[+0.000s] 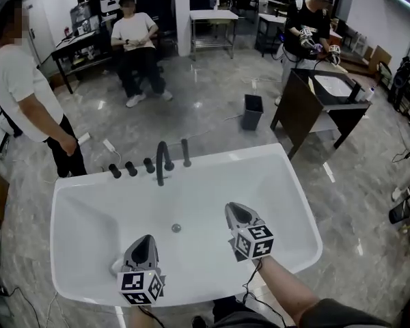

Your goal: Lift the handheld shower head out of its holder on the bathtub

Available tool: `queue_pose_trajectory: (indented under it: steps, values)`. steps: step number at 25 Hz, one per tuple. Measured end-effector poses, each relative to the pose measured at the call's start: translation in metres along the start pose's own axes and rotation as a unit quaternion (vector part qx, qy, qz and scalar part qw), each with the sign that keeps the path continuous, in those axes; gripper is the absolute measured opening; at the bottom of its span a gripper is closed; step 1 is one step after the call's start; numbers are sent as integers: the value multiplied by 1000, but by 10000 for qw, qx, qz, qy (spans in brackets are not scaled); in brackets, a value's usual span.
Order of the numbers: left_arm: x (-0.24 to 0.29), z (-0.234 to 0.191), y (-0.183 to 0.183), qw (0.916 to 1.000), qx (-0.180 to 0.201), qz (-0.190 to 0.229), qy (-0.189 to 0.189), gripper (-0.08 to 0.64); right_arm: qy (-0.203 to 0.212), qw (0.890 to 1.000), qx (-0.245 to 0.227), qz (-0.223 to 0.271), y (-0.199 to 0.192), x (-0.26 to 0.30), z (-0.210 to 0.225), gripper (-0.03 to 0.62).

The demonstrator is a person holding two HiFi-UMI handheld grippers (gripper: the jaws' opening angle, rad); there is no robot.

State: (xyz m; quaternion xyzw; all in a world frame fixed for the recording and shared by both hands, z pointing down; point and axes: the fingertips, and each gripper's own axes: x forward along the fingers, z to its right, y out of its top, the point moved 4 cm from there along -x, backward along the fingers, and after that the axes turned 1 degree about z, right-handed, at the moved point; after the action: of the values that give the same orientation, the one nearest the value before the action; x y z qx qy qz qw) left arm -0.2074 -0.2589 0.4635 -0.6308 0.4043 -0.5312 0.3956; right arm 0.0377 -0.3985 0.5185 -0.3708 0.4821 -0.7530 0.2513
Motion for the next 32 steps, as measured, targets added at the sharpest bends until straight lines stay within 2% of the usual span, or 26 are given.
queue_pose_trajectory:
  steps: [4, 7, 10, 12, 19, 20, 22, 32]
  values:
    - [43, -1, 4, 9999, 40, 69, 91, 17, 7, 9999, -89, -70, 0, 45, 25, 29]
    - [81, -8, -1, 9998, -35, 64, 163, 17, -159, 9996, -200, -81, -7, 83, 49, 29]
    - [117, -18, -6, 9997, -54, 56, 218, 17, -273, 9995, -114, -77, -17, 121, 69, 29]
    - [136, -26, -9, 9996, -41, 44, 265, 17, -263, 9996, -50, -69, -24, 143, 75, 29]
    - [185, -54, -31, 9990, -100, -64, 420, 17, -73, 9995, -285, -147, -44, 218, 78, 31]
    - [191, -58, -35, 9989, -101, -94, 443, 17, -17, 9994, -302, -181, -48, 229, 78, 37]
    - [203, -66, -44, 9986, -105, -162, 495, 17, 89, 9993, -286, -230, -55, 251, 78, 142]
    - [244, -97, -68, 9972, -250, -84, 694, 17, 119, 9984, -514, -226, -78, 340, 97, 218]
